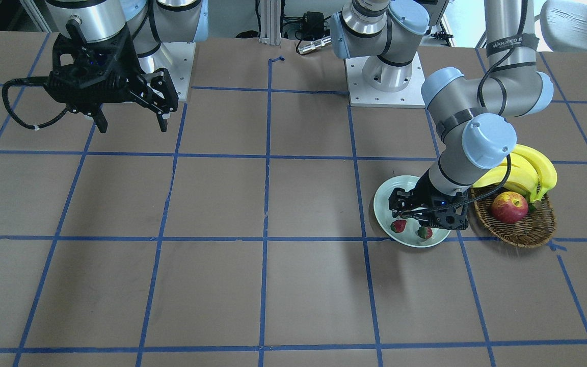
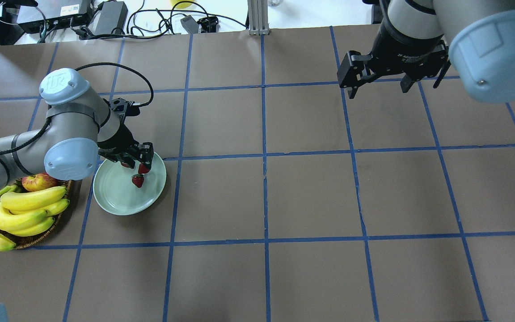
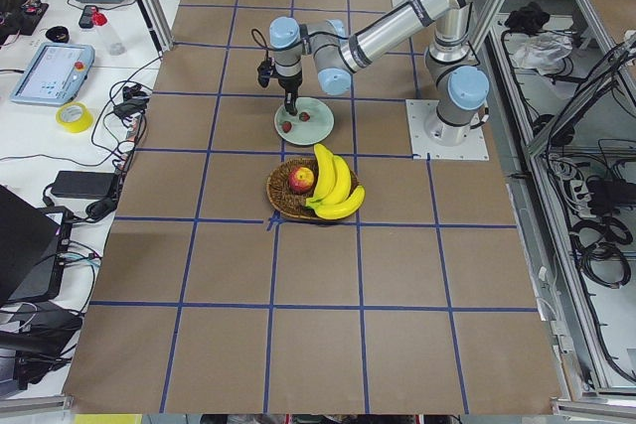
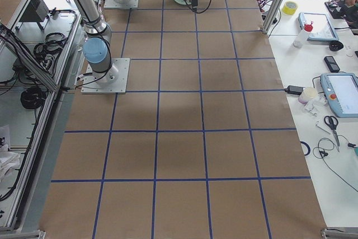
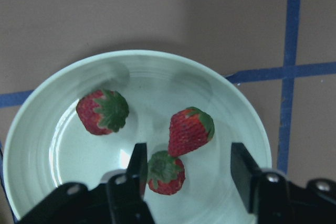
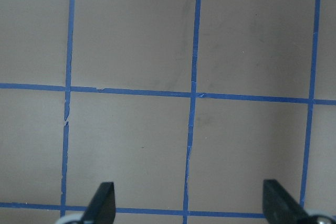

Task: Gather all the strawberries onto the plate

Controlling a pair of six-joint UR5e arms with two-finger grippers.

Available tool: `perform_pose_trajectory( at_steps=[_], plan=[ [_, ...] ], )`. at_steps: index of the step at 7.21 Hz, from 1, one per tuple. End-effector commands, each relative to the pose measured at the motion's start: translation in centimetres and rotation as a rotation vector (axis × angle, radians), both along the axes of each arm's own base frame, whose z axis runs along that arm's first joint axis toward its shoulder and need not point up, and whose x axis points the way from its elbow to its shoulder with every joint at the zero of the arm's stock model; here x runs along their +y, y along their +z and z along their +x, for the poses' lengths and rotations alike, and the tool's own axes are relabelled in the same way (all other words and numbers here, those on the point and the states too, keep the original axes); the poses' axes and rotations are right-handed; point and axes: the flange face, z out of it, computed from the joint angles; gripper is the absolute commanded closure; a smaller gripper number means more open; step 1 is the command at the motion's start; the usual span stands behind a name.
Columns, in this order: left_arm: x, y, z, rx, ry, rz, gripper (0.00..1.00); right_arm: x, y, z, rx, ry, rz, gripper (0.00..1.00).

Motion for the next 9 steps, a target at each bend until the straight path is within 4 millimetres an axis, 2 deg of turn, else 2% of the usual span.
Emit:
perform_pose_trajectory(
  at_steps=[1,2,3,4,5,7,9],
  plan=[
    [-0.2,10.2,-0.6,0.011,0.011,0.042,0.23,0.0,0.0,0.0,0.001,0.001,0.000,0.00],
    [0.4,17.0,-1.2,0.009,0.023,0.025,0.23,0.0,0.0,-0.1,0.001,0.000,0.000,0.00],
    [1.9,22.9,-2.9,-0.005,0.029,-0.002,0.23,0.0,0.1,0.0,0.000,0.001,-0.001,0.00],
    [3.8,27.5,-5.6,-0.047,-0.017,-0.051,0.21,0.0,0.1,0.0,0.001,0.001,-0.001,0.00],
    [5.1,30.2,-8.1,-0.068,-0.063,-0.111,0.21,0.0,0.0,0.0,0.000,0.001,0.000,0.00],
    [5.3,30.5,-10.3,-0.045,0.024,-0.144,0.21,0.0,0.0,0.0,0.000,0.001,0.000,0.00],
    [4.4,31.2,-10.3,-0.046,0.036,-0.237,0.19,0.0,0.0,0.0,0.001,0.001,0.000,0.00]
  ],
)
